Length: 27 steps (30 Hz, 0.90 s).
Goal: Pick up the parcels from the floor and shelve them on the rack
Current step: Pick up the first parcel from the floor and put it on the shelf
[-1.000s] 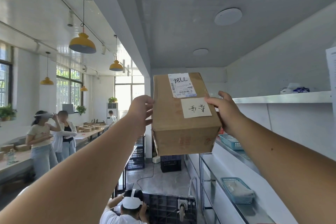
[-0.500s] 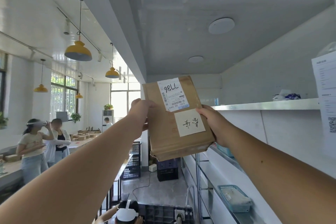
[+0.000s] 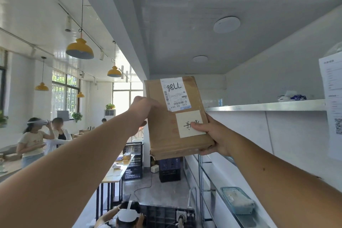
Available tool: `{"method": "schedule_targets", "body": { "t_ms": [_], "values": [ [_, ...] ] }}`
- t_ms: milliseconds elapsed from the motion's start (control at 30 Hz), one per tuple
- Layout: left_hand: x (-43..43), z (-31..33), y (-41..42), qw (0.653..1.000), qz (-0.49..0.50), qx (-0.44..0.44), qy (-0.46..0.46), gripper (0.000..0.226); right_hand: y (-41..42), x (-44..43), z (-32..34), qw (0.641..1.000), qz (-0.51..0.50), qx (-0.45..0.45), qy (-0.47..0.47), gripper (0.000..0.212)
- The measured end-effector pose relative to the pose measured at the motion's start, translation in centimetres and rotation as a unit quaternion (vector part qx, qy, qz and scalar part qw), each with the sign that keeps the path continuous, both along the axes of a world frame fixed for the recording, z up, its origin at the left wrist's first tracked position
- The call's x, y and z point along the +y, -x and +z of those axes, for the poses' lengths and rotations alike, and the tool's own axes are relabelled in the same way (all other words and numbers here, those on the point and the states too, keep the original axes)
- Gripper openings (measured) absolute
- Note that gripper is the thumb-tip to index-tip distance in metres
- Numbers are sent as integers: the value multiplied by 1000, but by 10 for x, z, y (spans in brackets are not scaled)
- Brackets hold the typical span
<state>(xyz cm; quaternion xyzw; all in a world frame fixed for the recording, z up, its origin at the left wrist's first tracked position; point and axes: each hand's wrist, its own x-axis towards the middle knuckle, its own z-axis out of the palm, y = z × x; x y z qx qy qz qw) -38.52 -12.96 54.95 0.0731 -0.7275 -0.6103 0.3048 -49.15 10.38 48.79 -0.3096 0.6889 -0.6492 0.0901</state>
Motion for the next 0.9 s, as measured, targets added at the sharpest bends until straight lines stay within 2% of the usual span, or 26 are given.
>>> {"method": "schedule_targets", "body": {
  "t_ms": [67, 100, 233, 267, 400, 500, 667, 900],
  "values": [
    [-2, 0, 3, 999, 20, 1, 33, 58, 2, 0, -7, 999, -28, 4, 34, 53],
    [-4, -1, 5, 999, 22, 4, 35, 59, 3, 0, -11, 998, -39, 3, 51, 55],
    [-2, 0, 0, 999, 9, -4, 45, 92, 4, -3, -28, 990, -58, 4, 127, 55],
    [-2, 1, -1, 999, 6, -7, 50, 94, 5, -4, -29, 987, -62, 4, 146, 52],
    [-4, 4, -8, 998, 26, 7, 63, 61, 5, -1, -27, 975, -85, -1, 207, 50],
    [-8, 2, -9, 999, 22, 30, 24, 55, 3, 1, -24, 963, -102, -8, 250, 55],
    [-1, -6, -7, 995, 35, 54, -74, 48, 3, -4, -21, 931, -123, -84, 334, 62],
    [10, -20, -1, 976, 44, 99, -191, 43, 4, -13, -22, 906, -181, -107, 369, 43]
  ]
}}
